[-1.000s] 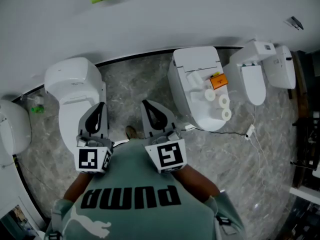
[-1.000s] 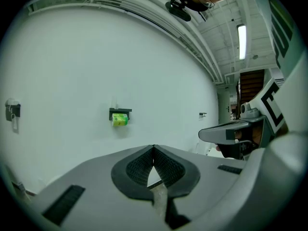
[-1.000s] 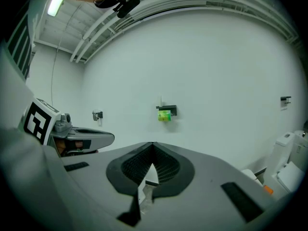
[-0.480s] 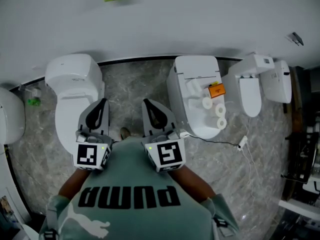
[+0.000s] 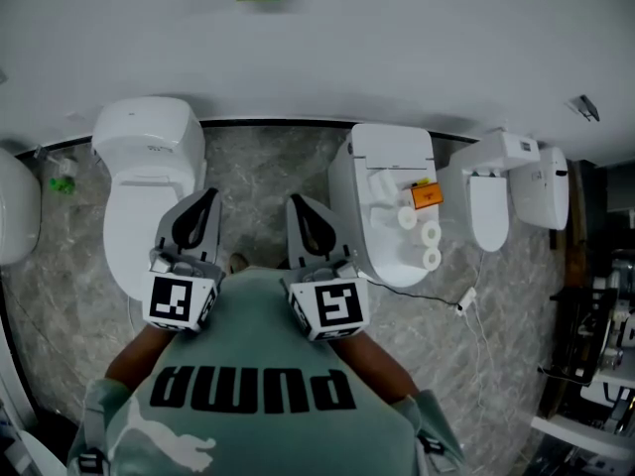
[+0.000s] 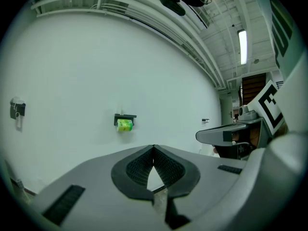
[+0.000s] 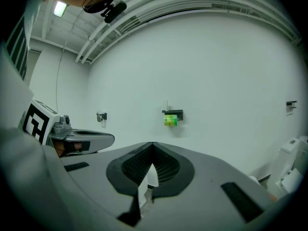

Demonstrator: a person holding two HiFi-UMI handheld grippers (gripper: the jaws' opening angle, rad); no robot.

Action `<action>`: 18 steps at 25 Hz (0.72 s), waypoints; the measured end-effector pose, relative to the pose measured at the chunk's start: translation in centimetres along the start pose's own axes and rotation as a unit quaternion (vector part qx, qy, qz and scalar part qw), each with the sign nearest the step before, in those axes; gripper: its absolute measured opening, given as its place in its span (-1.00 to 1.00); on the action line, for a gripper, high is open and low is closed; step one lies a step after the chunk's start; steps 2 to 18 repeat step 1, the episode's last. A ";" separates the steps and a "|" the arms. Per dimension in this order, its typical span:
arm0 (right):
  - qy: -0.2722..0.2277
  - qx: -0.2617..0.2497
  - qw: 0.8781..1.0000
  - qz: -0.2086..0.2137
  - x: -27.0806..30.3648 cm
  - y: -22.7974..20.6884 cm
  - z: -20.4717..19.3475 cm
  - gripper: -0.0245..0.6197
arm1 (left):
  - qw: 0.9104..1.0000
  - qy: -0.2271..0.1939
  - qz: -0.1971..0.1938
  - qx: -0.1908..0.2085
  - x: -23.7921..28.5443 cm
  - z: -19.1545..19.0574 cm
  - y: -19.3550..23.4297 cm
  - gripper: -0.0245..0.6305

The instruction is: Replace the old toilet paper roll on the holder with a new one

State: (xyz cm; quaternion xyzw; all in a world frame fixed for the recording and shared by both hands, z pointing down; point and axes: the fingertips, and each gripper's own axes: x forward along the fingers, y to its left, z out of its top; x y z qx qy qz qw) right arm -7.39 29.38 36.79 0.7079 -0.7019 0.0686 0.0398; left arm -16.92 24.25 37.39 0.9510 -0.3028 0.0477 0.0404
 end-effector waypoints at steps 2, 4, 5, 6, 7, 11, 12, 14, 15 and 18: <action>0.000 0.002 1.000 0.001 0.1 0.3 0.0 -0.91 | 1.000 -0.001 0.001 0.000 -0.2 0.0 0.3 -0.92; 0.000 0.002 1.000 0.001 0.1 0.3 0.0 -0.91 | 1.000 -0.001 0.001 0.000 -0.2 0.0 0.3 -0.92; 0.000 0.002 1.000 0.001 0.1 0.3 0.0 -0.91 | 1.000 -0.001 0.001 0.000 -0.2 0.0 0.3 -0.92; 0.000 0.002 1.000 0.001 0.1 0.3 0.0 -0.91 | 1.000 -0.001 0.001 0.000 -0.2 0.0 0.3 -0.92; 0.000 0.002 1.000 0.001 0.1 0.3 0.0 -0.91 | 1.000 -0.001 0.001 0.000 -0.2 0.0 0.3 -0.92; 0.000 0.002 1.000 0.001 0.1 0.3 0.0 -0.91 | 1.000 -0.001 0.001 0.000 -0.2 0.0 0.3 -0.92; 0.000 0.002 1.000 0.001 0.1 0.3 0.0 -0.91 | 1.000 -0.001 0.001 0.000 -0.2 0.0 0.3 -0.92; 0.000 0.002 1.000 0.001 0.1 0.3 0.0 -0.91 | 1.000 -0.001 0.001 0.000 -0.2 0.0 0.3 -0.92; 0.000 0.002 1.000 0.001 0.1 0.3 0.0 -0.91 | 1.000 -0.001 0.001 0.000 -0.2 0.0 0.3 -0.92; 0.000 0.002 1.000 0.001 0.1 0.3 0.0 -0.91 | 1.000 -0.001 0.001 0.000 -0.2 0.0 0.3 -0.92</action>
